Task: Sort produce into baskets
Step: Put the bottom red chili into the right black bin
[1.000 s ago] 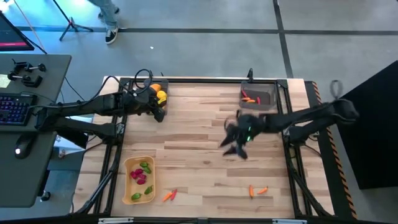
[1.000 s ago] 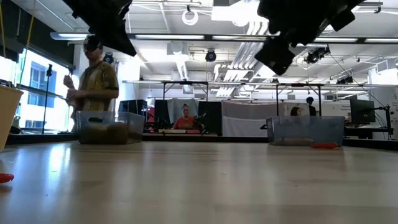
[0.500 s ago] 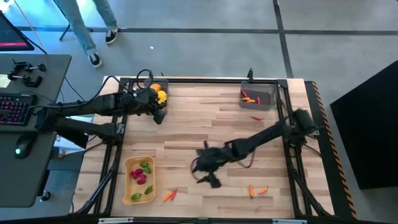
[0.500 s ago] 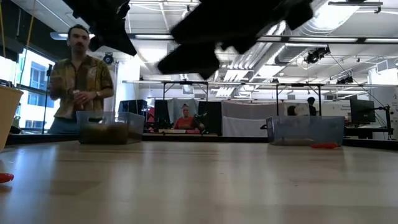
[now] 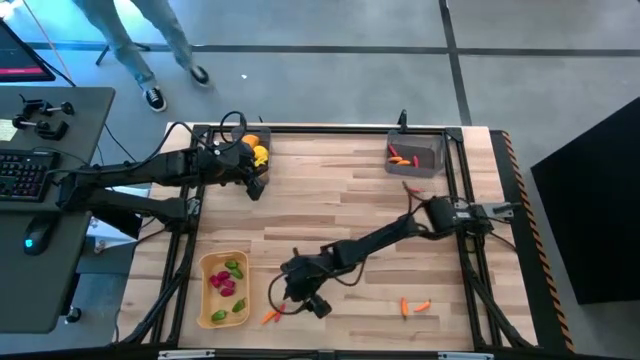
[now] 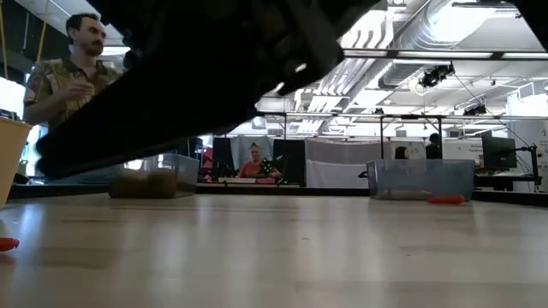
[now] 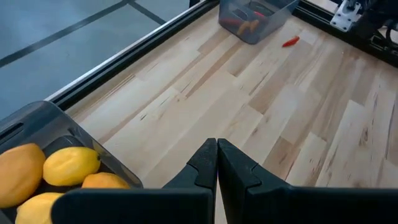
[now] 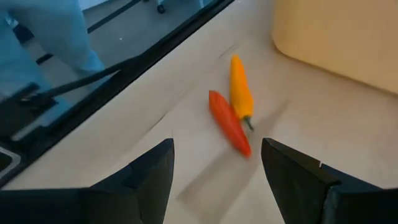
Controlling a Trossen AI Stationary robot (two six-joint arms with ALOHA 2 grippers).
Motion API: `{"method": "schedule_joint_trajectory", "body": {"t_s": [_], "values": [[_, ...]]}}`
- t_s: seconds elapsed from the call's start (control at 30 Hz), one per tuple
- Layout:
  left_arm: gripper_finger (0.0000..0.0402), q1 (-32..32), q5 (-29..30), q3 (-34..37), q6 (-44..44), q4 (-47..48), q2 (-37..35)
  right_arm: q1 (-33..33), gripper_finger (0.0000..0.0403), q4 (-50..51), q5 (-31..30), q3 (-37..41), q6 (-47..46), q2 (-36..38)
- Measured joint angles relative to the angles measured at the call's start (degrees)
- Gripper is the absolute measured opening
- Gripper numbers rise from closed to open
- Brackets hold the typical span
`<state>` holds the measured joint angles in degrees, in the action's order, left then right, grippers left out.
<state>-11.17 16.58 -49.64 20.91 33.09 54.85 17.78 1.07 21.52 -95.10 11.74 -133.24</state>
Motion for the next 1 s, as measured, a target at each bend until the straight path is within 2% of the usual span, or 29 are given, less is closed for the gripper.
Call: {"method": "schedule_joint_trajectory", "body": {"t_s": [0.2, 0.43, 0.6, 0.73, 0.87, 1.0], "values": [[0.0000, 0.00, 0.02, 0.00, 0.14, 0.01, 0.00, 0.00, 0.0231, -0.12, 0.13, -5.92, 4.63, -5.47], [0.0000, -0.01, 0.04, -0.01, 2.93, 0.04, 0.00, 0.00, 0.0217, 0.01, 0.13, -6.85, 6.58, -7.98], [0.0000, -0.01, 0.13, 0.00, 2.93, 0.04, 0.00, 0.24, 0.0162, -0.30, -0.02, -6.98, 7.55, -8.62], [0.0000, -0.01, 0.14, -0.01, 2.93, 0.04, 0.00, 1.09, 0.0095, -0.52, -0.88, -7.04, 10.66, -9.08], [0.0000, -0.01, 0.14, 0.00, 2.47, 0.05, 0.00, 1.62, 0.0020, 0.36, -1.38, -7.07, 9.81, -9.17], [0.0000, 0.00, 0.15, 0.00, 1.51, 0.06, 0.00, 1.26, 0.0011, 1.13, -1.64, -7.06, 6.38, -8.62]]}}
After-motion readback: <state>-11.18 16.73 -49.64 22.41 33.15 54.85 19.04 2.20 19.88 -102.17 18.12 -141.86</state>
